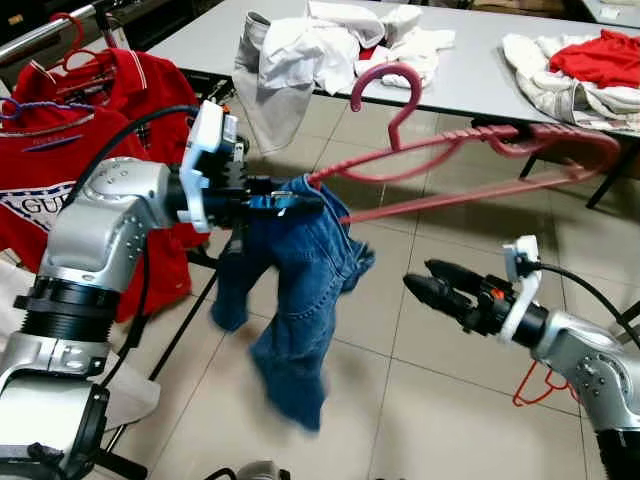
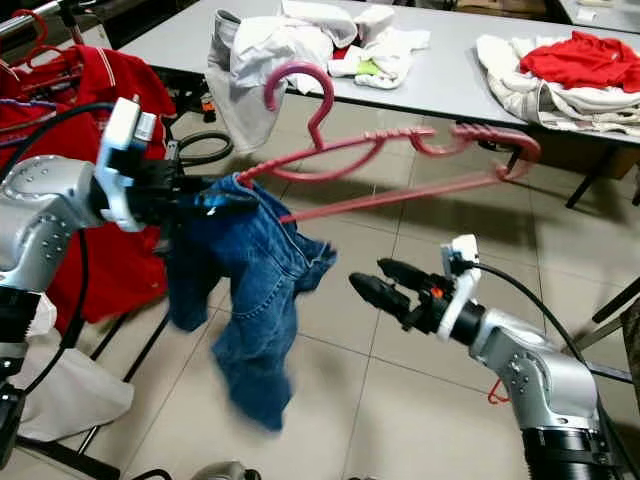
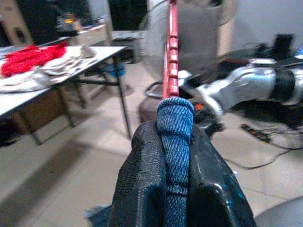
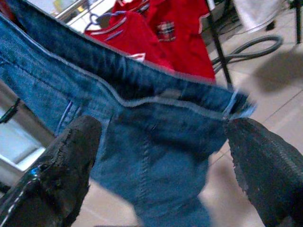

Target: Hang hanger

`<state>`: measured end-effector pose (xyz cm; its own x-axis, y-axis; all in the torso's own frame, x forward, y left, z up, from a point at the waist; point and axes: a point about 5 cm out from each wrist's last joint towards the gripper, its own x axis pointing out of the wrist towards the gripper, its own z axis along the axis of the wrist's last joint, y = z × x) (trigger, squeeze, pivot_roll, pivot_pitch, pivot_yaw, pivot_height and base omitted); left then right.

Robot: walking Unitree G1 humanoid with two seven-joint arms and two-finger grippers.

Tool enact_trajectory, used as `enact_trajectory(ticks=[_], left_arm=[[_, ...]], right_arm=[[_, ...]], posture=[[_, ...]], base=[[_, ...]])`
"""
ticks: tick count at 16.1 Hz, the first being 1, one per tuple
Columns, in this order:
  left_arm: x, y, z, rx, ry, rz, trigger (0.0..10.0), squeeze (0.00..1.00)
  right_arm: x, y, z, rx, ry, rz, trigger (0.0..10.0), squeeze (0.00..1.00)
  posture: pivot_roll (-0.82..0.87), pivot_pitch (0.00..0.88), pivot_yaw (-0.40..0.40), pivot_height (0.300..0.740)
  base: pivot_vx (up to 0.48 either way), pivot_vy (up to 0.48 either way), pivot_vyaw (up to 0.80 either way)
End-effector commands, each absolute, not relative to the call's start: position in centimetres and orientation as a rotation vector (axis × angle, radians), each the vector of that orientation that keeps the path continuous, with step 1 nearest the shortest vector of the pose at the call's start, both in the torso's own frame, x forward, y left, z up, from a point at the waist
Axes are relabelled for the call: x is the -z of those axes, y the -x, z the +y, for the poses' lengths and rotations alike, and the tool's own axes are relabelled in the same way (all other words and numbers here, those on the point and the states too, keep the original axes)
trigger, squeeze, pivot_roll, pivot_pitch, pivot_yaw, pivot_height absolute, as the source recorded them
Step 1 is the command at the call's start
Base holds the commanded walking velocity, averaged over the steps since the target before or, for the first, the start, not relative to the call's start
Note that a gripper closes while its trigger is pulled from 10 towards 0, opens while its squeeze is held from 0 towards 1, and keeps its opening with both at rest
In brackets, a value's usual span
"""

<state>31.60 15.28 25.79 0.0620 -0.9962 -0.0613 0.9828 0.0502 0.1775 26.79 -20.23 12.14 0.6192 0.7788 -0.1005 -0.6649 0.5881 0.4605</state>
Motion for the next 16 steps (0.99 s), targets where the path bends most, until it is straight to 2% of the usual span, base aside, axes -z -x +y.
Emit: enact_trajectory(ticks=[1,3,6,9,13,16], left_arm=[[-27.9,-31.0,15.2,1.574,-0.241,-0.146,0.0,0.0],[-28.2,-30.5,15.2,1.642,-0.298,-0.119,0.0,0.0],[-28.3,-30.6,15.3,1.656,-0.314,-0.105,0.0,0.0],[-28.7,-30.5,15.2,1.683,-0.321,-0.117,0.0,0.0],[-29.8,-29.7,14.6,1.767,-0.337,-0.146,0.0,0.0],[-30.3,-29.4,14.2,1.795,-0.351,-0.149,0.0,0.0]], right_arm=[[-11.8,-27.1,-20.1,-0.863,-0.395,0.329,10.0,1.0],[-12.7,-28.1,-20.2,-0.853,-0.422,0.276,10.0,1.0],[-14.2,-27.6,-21.0,-0.927,-0.433,0.229,10.0,1.0],[-14.2,-27.1,-21.5,-0.968,-0.444,0.253,10.0,1.0],[-12.2,-29.3,-20.2,-0.866,-0.413,0.366,10.0,1.0],[-11.9,-29.6,-19.8,-0.896,-0.388,0.401,10.0,1.0]], posture=[[0.1,0.049,0.006,0.74],[0.11,0.048,-0.007,0.74],[0.12,0.05,-0.014,0.74],[0.11,0.051,-0.011,0.74],[0.11,0.057,-0.005,0.74],[0.12,0.063,-0.01,0.74]], base=[[0.0,0.0,0.0],[0.0,0.0,0.0],[0.0,0.0,0.0],[0.0,0.0,0.0],[0.0,0.0,0.0],[0.0,0.0,0.0]])
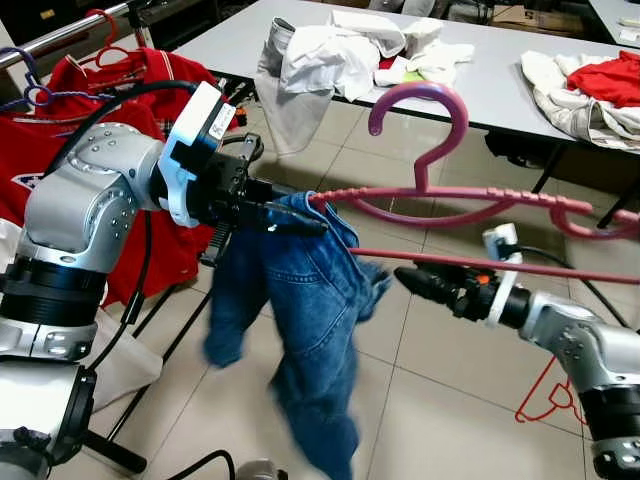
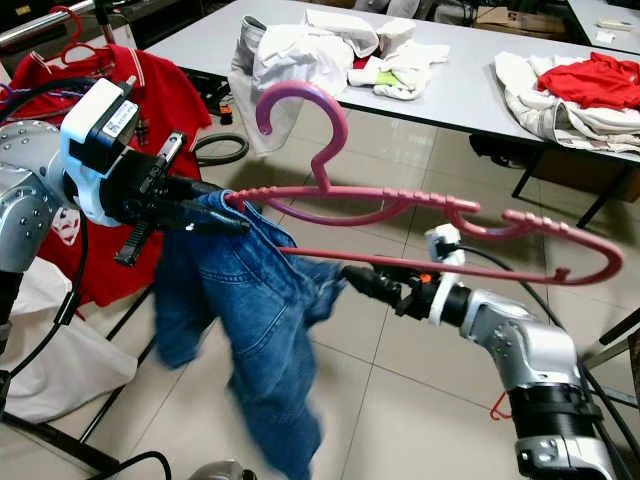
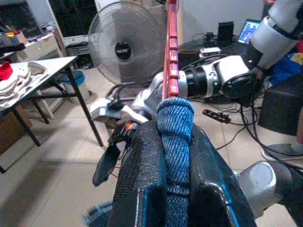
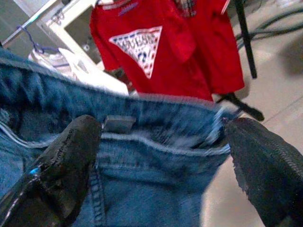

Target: Hang hanger

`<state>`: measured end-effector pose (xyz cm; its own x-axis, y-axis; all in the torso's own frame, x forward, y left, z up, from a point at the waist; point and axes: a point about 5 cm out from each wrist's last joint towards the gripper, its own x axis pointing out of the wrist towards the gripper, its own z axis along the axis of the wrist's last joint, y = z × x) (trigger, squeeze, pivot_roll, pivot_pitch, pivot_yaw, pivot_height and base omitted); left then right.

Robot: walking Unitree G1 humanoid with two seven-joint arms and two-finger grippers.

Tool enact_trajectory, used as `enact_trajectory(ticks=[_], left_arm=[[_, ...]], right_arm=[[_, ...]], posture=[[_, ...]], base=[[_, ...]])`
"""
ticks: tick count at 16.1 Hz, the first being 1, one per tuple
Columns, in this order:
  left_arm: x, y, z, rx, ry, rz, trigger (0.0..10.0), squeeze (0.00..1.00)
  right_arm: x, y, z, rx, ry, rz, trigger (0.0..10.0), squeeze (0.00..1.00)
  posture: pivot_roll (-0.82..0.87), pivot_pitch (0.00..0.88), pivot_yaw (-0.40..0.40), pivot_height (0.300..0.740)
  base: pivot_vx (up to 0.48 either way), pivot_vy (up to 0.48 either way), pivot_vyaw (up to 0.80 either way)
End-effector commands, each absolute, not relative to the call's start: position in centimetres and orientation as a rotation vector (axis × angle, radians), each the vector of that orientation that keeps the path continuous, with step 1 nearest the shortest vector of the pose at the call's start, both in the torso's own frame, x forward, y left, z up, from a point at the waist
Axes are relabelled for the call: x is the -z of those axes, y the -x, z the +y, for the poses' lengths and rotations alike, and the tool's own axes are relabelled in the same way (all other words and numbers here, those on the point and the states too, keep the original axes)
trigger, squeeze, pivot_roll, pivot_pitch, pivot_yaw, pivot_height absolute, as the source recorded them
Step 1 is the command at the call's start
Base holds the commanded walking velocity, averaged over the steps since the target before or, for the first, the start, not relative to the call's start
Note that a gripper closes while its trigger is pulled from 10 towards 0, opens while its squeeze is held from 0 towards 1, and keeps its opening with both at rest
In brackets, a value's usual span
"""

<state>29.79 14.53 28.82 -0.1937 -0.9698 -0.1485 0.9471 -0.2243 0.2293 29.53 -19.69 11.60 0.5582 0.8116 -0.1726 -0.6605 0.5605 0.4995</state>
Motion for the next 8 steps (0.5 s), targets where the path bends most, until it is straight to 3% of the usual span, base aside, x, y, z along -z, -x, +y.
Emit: enact_trajectory(ticks=[1,8], left_arm=[[-30.5,-29.2,14.1,1.816,-0.356,-0.145,0.0,0.0],[-31.0,-28.4,13.3,1.87,-0.38,-0.135,0.0,0.0]], right_arm=[[-11.5,-29.8,-20.0,-0.888,-0.365,0.424,10.0,1.0],[-12.5,-30.7,-21.0,-0.909,-0.428,0.377,10.0,1.0]], posture=[[0.12,0.063,-0.011,0.74],[0.12,0.074,-0.011,0.74]], base=[[0.0,0.0,0.0],[0.0,0.0,0.0]])
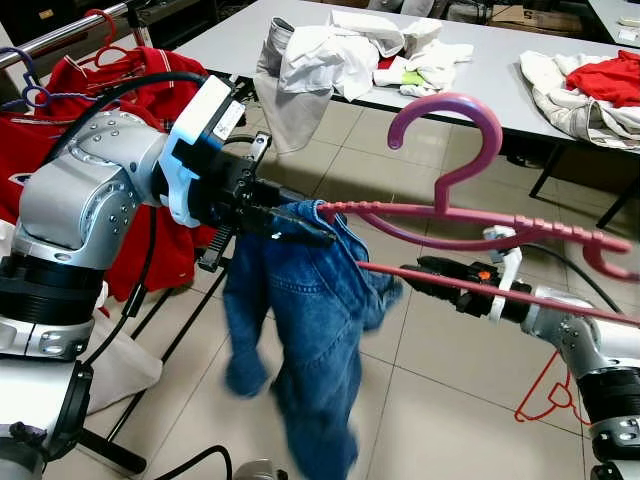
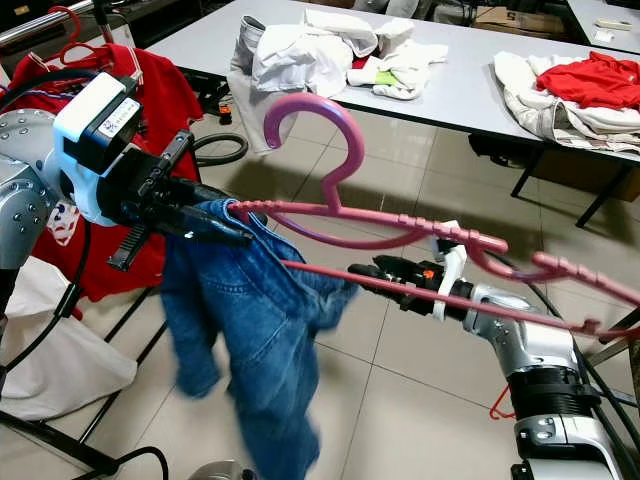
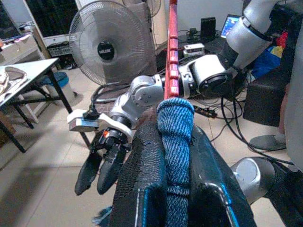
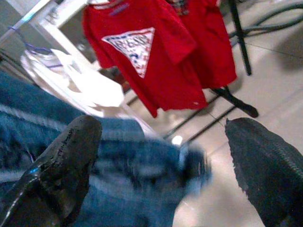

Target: Hang hanger

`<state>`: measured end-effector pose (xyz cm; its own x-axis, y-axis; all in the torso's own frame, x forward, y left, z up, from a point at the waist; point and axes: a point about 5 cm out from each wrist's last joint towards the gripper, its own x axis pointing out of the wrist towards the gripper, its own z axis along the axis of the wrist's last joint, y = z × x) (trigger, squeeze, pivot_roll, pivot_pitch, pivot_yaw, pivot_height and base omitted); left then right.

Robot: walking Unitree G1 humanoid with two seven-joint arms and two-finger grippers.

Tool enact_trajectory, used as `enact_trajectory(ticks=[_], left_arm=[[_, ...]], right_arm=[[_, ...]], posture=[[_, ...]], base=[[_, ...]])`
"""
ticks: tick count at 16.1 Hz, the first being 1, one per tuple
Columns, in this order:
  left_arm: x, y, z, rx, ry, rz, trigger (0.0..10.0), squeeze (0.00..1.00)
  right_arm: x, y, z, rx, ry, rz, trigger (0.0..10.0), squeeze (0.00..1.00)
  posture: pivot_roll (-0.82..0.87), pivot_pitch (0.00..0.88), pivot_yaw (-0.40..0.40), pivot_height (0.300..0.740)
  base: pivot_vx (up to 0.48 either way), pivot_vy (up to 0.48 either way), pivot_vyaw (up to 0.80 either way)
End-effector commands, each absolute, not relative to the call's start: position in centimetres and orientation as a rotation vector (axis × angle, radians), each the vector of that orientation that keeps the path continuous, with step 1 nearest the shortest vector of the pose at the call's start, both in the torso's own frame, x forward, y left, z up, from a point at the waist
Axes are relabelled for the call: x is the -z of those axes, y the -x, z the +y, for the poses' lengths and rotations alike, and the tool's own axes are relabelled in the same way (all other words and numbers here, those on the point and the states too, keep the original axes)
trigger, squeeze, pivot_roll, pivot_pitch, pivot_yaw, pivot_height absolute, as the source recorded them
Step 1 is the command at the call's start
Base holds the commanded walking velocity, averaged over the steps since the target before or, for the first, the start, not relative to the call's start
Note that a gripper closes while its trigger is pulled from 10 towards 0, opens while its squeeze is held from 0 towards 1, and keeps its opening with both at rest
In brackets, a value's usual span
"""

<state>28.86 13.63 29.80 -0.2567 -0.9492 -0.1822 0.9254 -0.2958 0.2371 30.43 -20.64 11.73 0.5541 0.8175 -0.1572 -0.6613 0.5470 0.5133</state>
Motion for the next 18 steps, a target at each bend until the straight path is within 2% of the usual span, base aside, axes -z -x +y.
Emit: enact_trajectory(ticks=[1,5,12,15,18], left_arm=[[-31.0,-28.4,13.2,1.872,-0.381,-0.136,0.0,0.0],[-31.5,-28.3,12.9,1.882,-0.392,-0.145,0.0,0.0],[-31.9,-28.5,13.3,1.865,-0.393,-0.146,0.0,0.0],[-32.3,-28.3,13.0,1.883,-0.386,-0.16,0.0,0.0],[-32.5,-28.2,13.0,1.891,-0.392,-0.157,0.0,0.0]], right_arm=[[-12.6,-30.6,-21.0,-0.925,-0.434,0.372,10.0,1.0],[-12.1,-30.6,-20.7,-0.947,-0.433,0.388,10.0,1.0],[-13.8,-28.3,-21.0,-1.152,-0.501,0.296,10.0,1.0],[-12.0,-29.0,-20.7,-1.053,-0.446,0.362,10.0,1.0],[-12.0,-29.3,-20.6,-1.023,-0.458,0.345,10.0,1.0]], posture=[[0.12,0.076,-0.011,0.74],[0.12,0.082,-0.013,0.74],[0.12,0.084,-0.013,0.74],[0.12,0.086,-0.01,0.74],[0.12,0.085,-0.012,0.74]], base=[[0.0,0.0,0.0],[0.0,0.0,0.0],[0.0,0.0,0.0],[0.0,0.0,0.0],[0.0,0.0,0.0]])
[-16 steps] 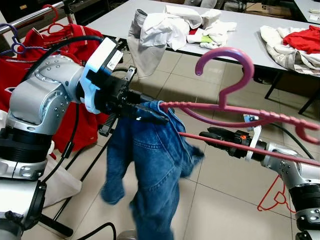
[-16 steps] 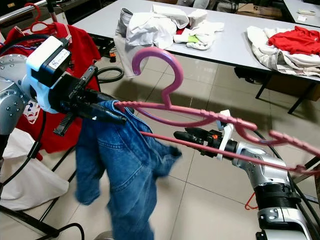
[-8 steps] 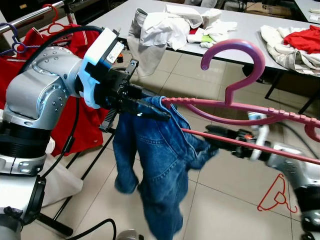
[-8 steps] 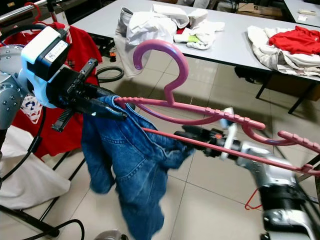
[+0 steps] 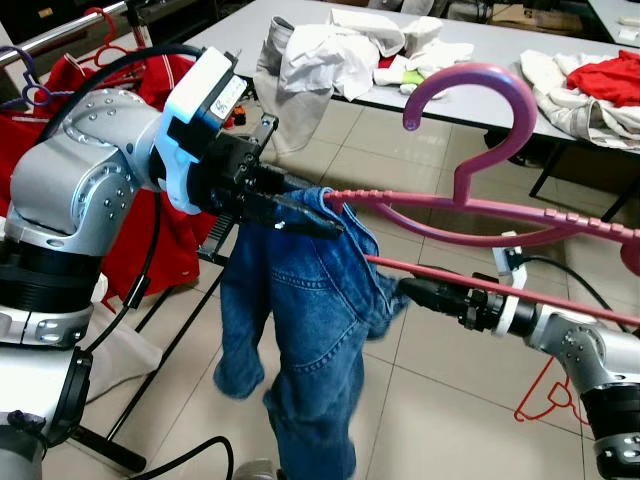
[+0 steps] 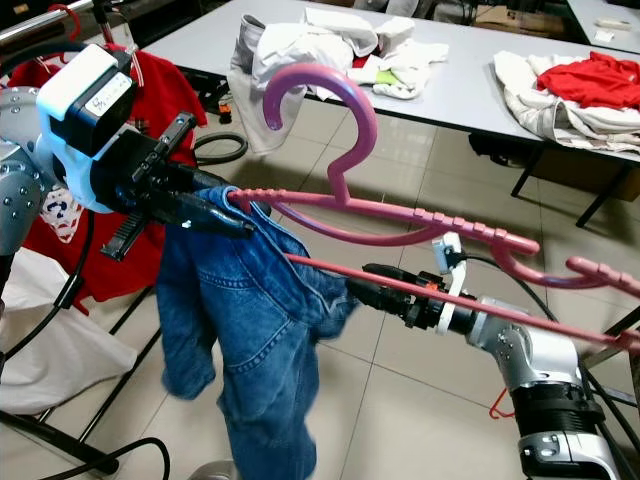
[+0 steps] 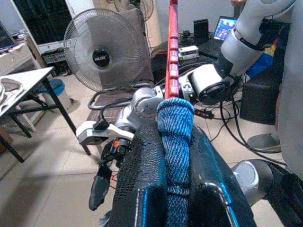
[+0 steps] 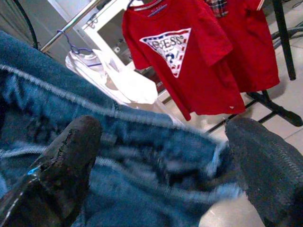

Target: Hang hanger

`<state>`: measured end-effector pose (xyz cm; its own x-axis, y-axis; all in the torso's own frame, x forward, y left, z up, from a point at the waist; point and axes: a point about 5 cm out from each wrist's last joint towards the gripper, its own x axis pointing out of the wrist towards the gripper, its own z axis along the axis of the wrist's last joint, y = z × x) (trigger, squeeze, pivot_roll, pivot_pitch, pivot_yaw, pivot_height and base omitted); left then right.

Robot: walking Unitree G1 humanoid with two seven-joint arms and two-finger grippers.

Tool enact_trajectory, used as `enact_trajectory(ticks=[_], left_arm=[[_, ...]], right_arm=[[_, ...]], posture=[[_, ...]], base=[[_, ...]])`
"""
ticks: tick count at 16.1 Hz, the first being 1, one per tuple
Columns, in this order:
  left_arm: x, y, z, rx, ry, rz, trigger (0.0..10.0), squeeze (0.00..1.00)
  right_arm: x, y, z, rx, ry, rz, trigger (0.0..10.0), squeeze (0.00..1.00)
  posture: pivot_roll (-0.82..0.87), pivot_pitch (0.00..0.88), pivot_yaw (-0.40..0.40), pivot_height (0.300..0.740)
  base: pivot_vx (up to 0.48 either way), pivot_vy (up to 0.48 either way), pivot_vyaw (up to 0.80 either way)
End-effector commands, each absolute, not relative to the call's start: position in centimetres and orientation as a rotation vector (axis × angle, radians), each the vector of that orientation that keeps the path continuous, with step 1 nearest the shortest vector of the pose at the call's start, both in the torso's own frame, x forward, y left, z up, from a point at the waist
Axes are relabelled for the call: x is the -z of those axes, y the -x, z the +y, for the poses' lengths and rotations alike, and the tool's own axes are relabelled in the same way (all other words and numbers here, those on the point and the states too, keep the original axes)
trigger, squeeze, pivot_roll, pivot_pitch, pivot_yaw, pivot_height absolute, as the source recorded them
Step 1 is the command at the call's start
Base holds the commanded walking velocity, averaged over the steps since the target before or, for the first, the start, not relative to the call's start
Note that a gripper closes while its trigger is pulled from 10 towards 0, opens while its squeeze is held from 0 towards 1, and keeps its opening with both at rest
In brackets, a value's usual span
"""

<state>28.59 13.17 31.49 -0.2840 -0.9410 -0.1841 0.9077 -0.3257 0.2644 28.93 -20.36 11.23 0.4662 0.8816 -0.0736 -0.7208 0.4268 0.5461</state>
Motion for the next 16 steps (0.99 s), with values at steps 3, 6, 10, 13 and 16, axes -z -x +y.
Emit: enact_trajectory(ticks=[3,6,10,13,16], left_arm=[[-32.5,-28.2,13.1,1.892,-0.394,-0.155,0.0,0.0],[-32.5,-28.4,13.3,1.88,-0.393,-0.163,0.0,0.0],[-33.0,-28.5,13.3,1.881,-0.391,-0.181,0.0,0.0],[-33.2,-28.4,13.2,1.892,-0.39,-0.193,0.0,0.0],[-33.7,-28.0,12.8,1.912,-0.403,-0.199,0.0,0.0]], right_arm=[[-12.0,-29.1,-20.7,-1.043,-0.452,0.357,10.0,1.0],[-11.5,-28.3,-20.8,-1.101,-0.425,0.406,10.0,1.0],[-10.8,-27.9,-21.0,-1.101,-0.409,0.443,10.0,0.56],[-10.0,-28.0,-21.0,-1.063,-0.39,0.472,10.0,0.0],[-9.7,-28.4,-21.0,-1.03,-0.38,0.476,10.0,0.0]], posture=[[0.12,0.086,-0.012,0.74],[0.12,0.085,-0.014,0.74],[0.12,0.084,-0.013,0.74],[0.12,0.085,-0.012,0.74],[0.13,0.083,-0.013,0.74]], base=[[0.0,0.0,0.0],[0.0,0.0,0.0],[0.0,0.0,0.0],[0.0,0.0,0.0],[0.0,0.0,0.0]])
